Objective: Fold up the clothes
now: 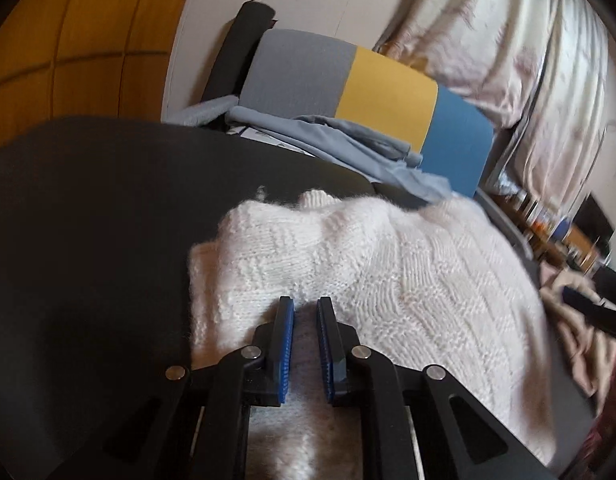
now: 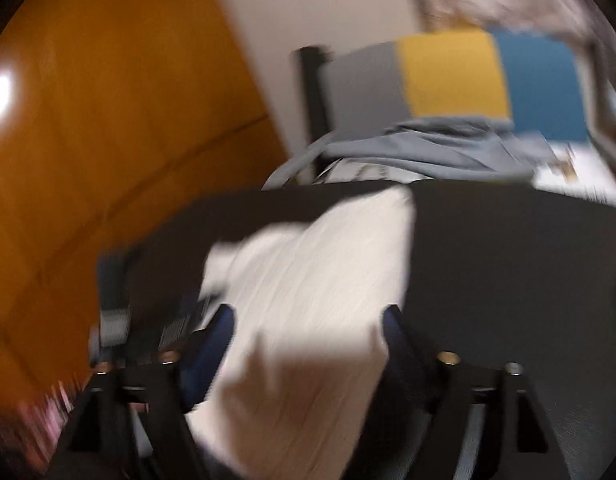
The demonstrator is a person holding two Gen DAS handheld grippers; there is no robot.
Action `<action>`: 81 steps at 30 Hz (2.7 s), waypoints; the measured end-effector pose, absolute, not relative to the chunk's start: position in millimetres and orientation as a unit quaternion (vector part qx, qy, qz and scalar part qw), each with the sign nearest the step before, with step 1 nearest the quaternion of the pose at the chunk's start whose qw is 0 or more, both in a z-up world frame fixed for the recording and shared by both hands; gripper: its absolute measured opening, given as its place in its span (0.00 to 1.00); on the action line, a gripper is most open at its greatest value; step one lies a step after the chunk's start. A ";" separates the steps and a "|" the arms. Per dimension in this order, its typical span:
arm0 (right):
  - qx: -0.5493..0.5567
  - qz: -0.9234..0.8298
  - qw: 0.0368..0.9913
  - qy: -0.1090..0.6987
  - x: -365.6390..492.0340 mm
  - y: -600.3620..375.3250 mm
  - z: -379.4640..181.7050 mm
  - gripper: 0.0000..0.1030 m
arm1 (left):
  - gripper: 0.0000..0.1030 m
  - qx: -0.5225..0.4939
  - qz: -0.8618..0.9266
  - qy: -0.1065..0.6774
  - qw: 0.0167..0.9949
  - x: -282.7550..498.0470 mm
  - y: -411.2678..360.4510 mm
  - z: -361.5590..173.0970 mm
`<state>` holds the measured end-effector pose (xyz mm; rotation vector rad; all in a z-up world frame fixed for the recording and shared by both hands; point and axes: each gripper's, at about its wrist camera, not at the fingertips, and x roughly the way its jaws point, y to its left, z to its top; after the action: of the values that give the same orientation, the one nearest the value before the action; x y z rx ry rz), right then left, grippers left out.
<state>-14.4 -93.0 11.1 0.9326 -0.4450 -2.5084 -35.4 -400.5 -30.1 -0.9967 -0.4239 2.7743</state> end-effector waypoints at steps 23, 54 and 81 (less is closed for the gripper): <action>0.432 -0.885 0.138 -0.109 -106.2 -123.1 -39.3 0.50 | 0.19 -0.346 0.924 -0.143 0.079 -25.9 -414.2 -19.2; 0.477 -0.790 0.245 -0.297 -66.4 -127.1 -70.5 0.83 | 0.94 -0.474 0.848 -0.217 0.092 -80.2 -459.9 -40.6; 0.456 -0.816 0.246 -0.255 -75.0 -159.1 -45.0 0.73 | 0.74 -0.431 0.854 -0.260 0.132 -56.2 -478.5 -44.6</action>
<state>-75.0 -159.1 -44.9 1.2454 -0.6966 -2.2262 -56.2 -478.5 -44.6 -1.2519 -0.7542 2.4771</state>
